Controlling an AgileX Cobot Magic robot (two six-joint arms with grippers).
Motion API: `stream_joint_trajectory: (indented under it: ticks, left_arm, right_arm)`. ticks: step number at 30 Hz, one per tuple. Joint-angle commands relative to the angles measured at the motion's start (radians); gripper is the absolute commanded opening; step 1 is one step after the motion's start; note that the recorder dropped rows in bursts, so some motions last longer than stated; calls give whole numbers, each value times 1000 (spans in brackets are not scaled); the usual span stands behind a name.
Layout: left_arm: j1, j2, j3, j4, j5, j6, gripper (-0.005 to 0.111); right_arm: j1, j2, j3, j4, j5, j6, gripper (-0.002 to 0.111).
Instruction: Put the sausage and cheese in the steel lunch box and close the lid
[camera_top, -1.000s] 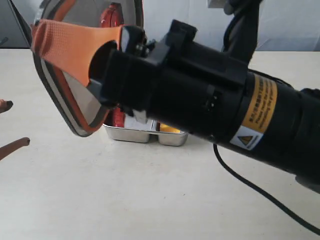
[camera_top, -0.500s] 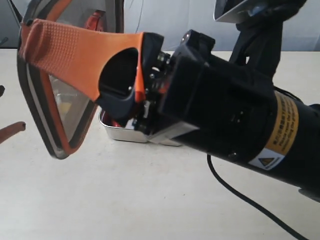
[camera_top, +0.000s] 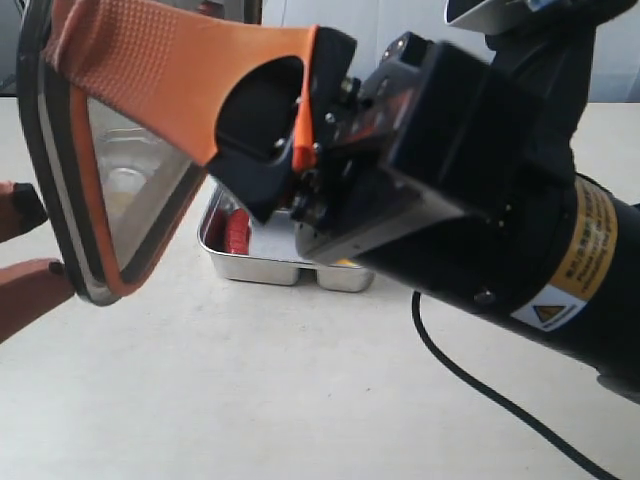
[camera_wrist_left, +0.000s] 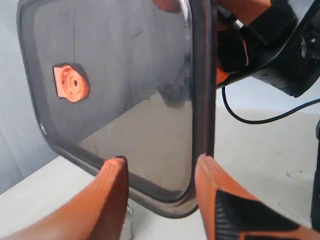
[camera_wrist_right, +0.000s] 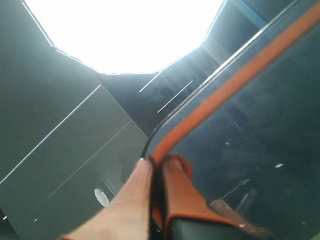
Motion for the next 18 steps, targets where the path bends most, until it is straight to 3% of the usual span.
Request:
stream_joint_trajectory:
  ticks: [1,12,18]
  left_arm:
    - [-3,0,7,-42,21,-29,42]
    - [-3,0,7,-70,74,22,42]
    - [-3,28,7,-320,40,243,42]
  right_arm:
    - [0,-8,3,2,-19,-5,-1]
    - [0,-5,3,36,18,-32,-1]
    - [2,20,1,51,-2,-32,-1]
